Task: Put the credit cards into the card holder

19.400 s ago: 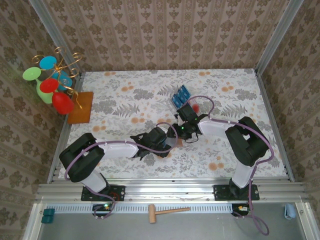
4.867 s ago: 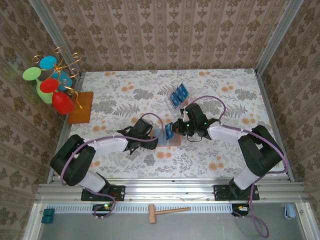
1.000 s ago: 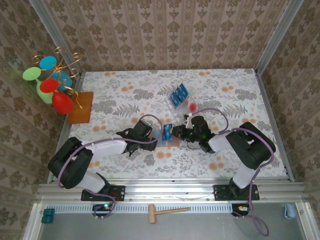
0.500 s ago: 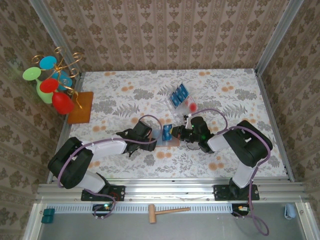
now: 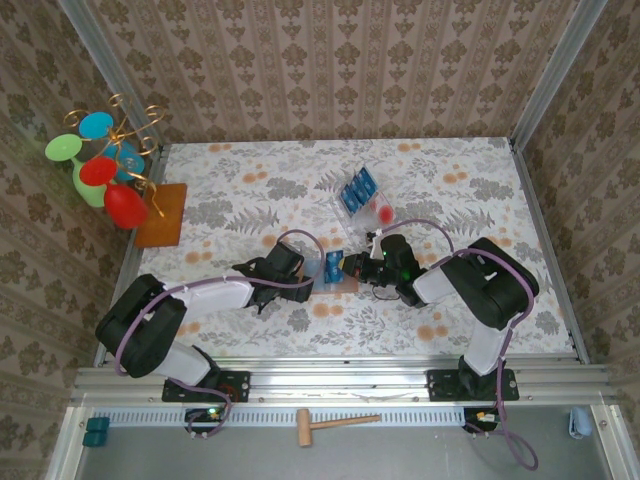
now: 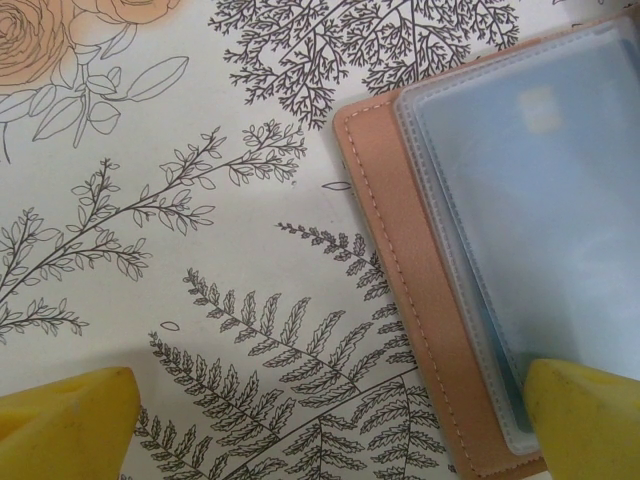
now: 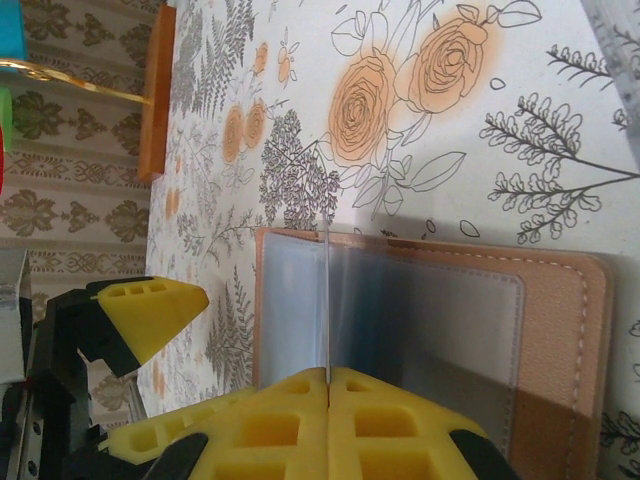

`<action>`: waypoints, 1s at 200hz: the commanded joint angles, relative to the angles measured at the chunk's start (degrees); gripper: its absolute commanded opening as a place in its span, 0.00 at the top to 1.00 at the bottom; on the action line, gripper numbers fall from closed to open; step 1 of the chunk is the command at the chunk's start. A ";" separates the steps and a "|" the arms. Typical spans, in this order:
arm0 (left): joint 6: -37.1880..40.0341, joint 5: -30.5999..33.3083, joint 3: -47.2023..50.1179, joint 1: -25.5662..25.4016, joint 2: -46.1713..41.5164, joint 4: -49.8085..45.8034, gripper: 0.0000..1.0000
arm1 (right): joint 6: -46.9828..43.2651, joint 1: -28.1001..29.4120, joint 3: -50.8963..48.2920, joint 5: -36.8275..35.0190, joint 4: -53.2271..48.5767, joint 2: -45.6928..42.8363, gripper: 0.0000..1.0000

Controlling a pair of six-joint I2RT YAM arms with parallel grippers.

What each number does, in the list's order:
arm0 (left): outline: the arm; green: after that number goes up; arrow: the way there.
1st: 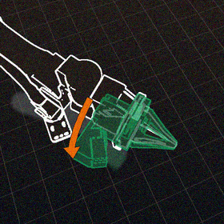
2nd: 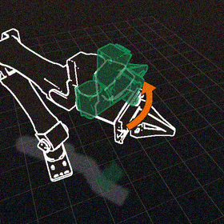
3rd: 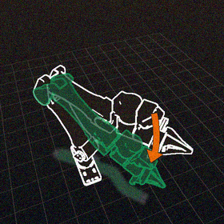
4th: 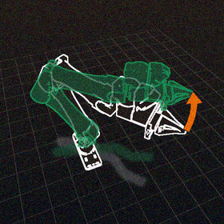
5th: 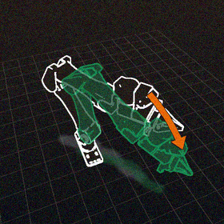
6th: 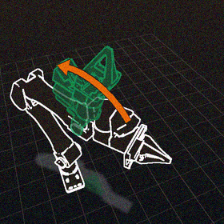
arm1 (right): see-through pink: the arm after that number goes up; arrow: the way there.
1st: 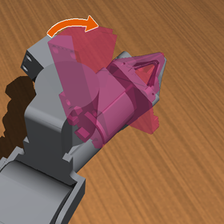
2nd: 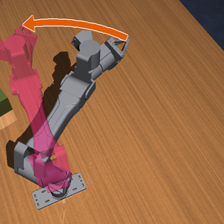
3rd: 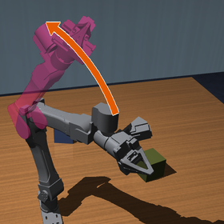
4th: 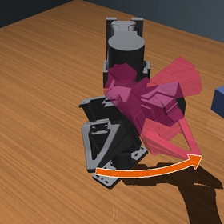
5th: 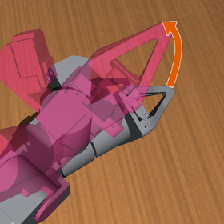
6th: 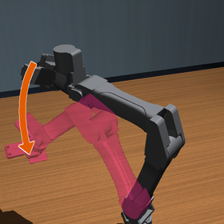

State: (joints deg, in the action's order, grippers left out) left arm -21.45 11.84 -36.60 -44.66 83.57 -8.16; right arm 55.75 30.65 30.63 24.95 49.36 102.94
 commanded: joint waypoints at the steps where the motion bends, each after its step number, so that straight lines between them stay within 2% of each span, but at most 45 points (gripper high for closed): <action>1: -0.83 0.68 0.74 -0.32 -0.16 -1.39 0.00 | 0.13 0.20 0.28 1.19 2.09 0.75 1.00; 200: -0.68 0.74 0.65 -0.26 -0.86 -2.00 0.00 | 1.56 -0.50 -1.96 0.59 5.22 1.48 1.00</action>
State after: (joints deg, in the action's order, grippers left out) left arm -21.45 11.86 -36.60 -44.64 83.55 -8.19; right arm 57.28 30.57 29.45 26.17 53.25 104.55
